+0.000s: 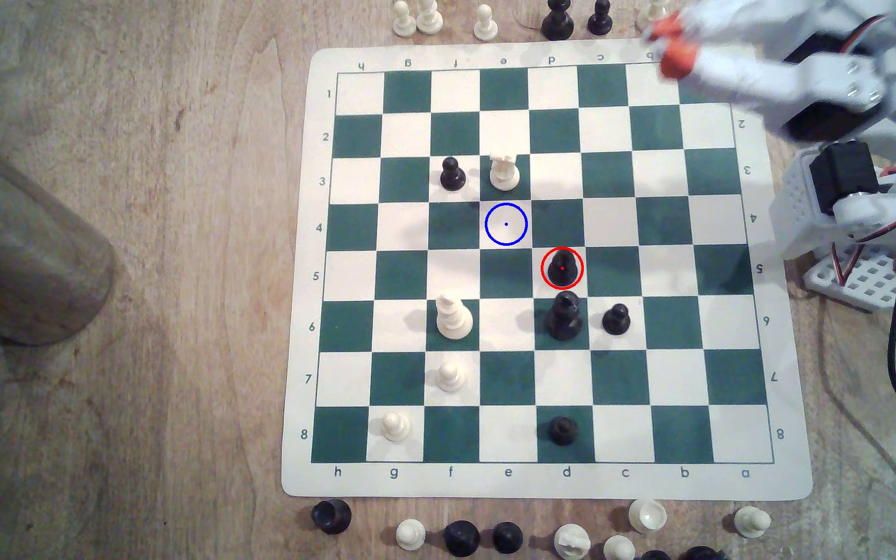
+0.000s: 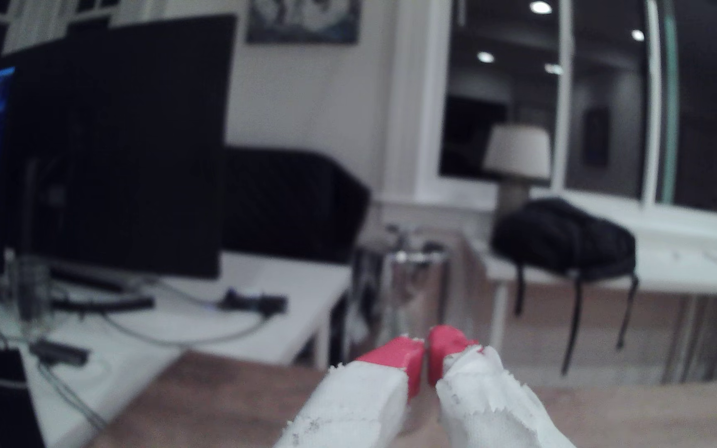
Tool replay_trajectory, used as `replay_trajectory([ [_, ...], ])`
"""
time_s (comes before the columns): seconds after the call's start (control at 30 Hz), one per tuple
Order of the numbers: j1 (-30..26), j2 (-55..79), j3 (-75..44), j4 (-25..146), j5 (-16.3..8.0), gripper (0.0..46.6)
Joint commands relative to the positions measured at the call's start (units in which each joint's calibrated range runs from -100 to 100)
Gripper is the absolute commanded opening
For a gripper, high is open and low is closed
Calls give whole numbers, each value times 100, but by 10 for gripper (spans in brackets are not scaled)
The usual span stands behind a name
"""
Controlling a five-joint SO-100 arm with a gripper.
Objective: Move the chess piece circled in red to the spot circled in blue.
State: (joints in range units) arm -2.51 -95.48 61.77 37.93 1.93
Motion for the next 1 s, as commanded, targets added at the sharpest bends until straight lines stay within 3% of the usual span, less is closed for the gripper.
replay_trajectory([
  [0.0,-121,430,-665,1064,-103,2],
  [0.2,-449,1958,-1581,2628,-523,8],
  [0.33,-488,2587,-1680,2628,-796,20],
  [0.57,-496,3741,-2052,2915,-1280,108],
  [0.8,-434,4641,-2215,3324,-1377,150],
  [0.97,-379,5184,-2233,3103,-1465,155],
])
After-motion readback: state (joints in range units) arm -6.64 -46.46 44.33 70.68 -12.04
